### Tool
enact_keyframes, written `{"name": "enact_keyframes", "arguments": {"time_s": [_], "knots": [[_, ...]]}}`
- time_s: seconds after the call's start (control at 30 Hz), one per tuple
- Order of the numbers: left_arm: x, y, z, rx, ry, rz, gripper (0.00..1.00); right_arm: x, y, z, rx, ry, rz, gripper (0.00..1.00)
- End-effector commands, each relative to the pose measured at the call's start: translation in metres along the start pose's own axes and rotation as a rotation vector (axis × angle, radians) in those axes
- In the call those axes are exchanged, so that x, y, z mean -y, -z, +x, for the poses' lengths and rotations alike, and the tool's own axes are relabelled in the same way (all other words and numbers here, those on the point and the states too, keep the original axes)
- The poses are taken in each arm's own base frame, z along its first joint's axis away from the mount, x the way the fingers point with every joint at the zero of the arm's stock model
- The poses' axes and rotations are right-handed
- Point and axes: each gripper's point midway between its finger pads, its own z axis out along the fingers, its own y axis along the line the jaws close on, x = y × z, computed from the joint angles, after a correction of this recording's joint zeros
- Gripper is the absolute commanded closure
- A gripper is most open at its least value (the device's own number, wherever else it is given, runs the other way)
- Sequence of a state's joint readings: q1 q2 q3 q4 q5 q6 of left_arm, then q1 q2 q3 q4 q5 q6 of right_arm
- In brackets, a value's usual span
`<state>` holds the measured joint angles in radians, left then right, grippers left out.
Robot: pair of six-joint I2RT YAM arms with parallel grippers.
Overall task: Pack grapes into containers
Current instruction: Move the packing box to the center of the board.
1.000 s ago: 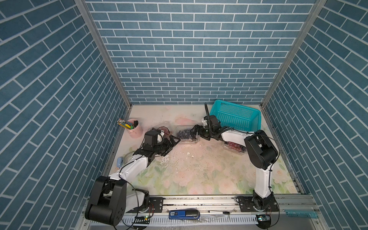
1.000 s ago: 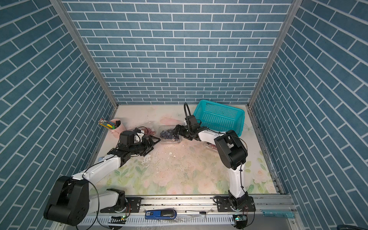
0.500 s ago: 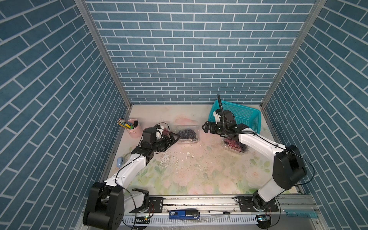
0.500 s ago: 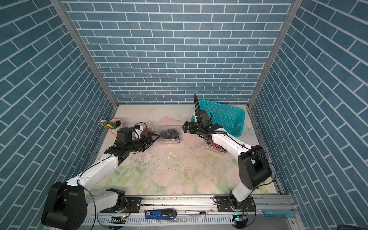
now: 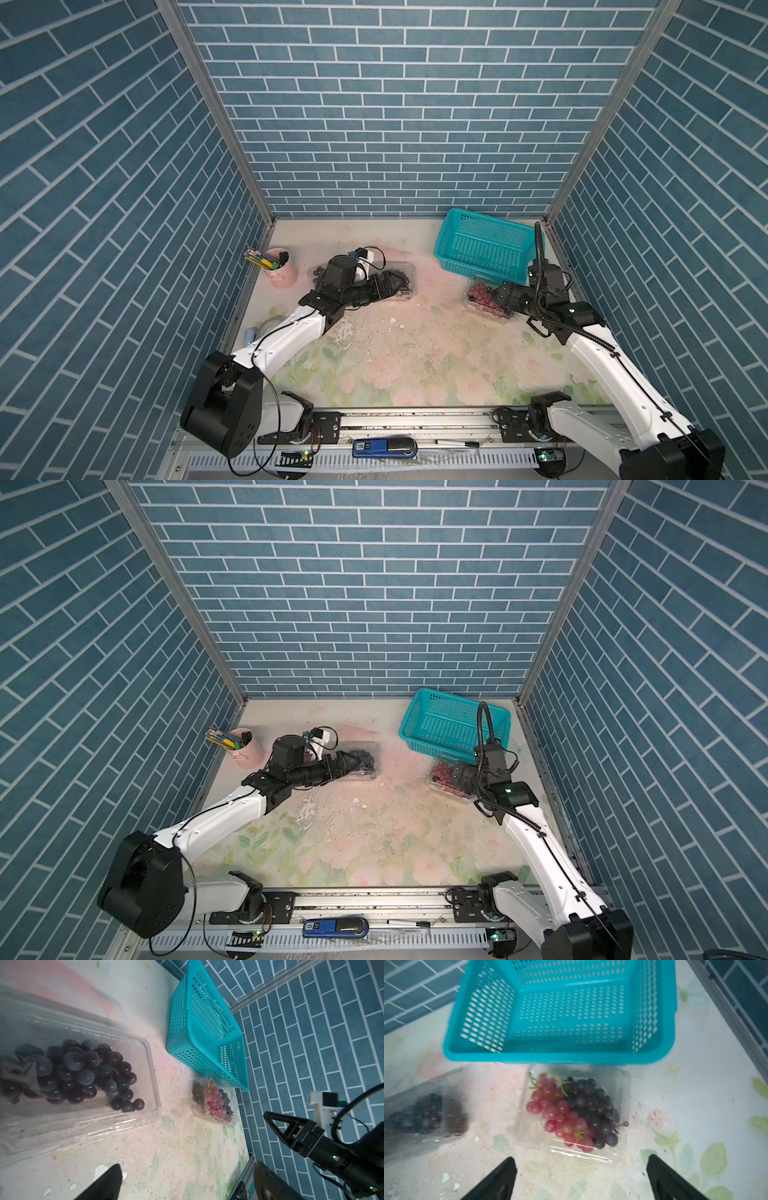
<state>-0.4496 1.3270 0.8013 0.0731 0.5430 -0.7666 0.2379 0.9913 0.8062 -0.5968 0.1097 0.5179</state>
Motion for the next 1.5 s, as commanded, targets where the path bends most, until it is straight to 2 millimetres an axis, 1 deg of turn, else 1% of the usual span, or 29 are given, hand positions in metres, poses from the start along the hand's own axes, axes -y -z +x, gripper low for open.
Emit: {"name": "enact_keyframes", "arguments": {"time_s": [0.0,0.13,0.23,0.33,0.4,0.5,0.7,0.8,0.93,1.23,1.37,1.47], "knots": [[0.012,-0.004,-0.008,0.019,-0.040,0.026,0.00,0.015,-0.016,0.027,-0.098,-0.053,0.006,0.01],[0.013,-0.001,-0.006,0.018,-0.046,0.017,0.01,0.024,-0.035,0.031,-0.120,-0.118,-0.011,0.01],[0.010,0.002,-0.004,0.019,-0.049,0.006,0.00,0.026,-0.045,0.027,-0.108,-0.153,-0.052,0.02],[0.006,0.001,-0.002,0.020,-0.040,-0.003,0.00,0.013,-0.058,0.018,-0.099,-0.192,-0.170,0.02],[0.004,0.000,-0.001,0.019,-0.034,-0.002,0.00,0.005,-0.067,0.014,-0.117,-0.189,-0.212,0.02],[0.003,-0.001,-0.001,0.018,-0.026,-0.004,0.00,-0.002,-0.080,0.013,-0.145,-0.199,-0.244,0.02],[0.001,-0.002,-0.001,0.013,-0.027,-0.015,0.00,-0.024,-0.087,0.006,-0.153,-0.248,-0.323,0.01],[-0.001,-0.003,0.000,0.015,-0.022,-0.021,0.00,-0.038,-0.092,0.003,-0.159,-0.214,-0.325,0.01],[-0.003,-0.004,0.002,0.009,-0.017,-0.022,0.00,-0.053,-0.102,-0.003,-0.172,-0.168,-0.316,0.02],[-0.008,0.005,0.002,0.016,-0.015,-0.039,0.00,-0.098,-0.120,-0.011,-0.195,-0.123,-0.370,0.01],[-0.010,0.006,0.003,0.018,-0.013,-0.043,0.00,-0.123,-0.123,-0.012,-0.202,-0.104,-0.407,0.02],[-0.011,0.007,0.002,0.022,-0.014,-0.047,0.00,-0.136,-0.123,-0.014,-0.201,-0.098,-0.428,0.02]]}}
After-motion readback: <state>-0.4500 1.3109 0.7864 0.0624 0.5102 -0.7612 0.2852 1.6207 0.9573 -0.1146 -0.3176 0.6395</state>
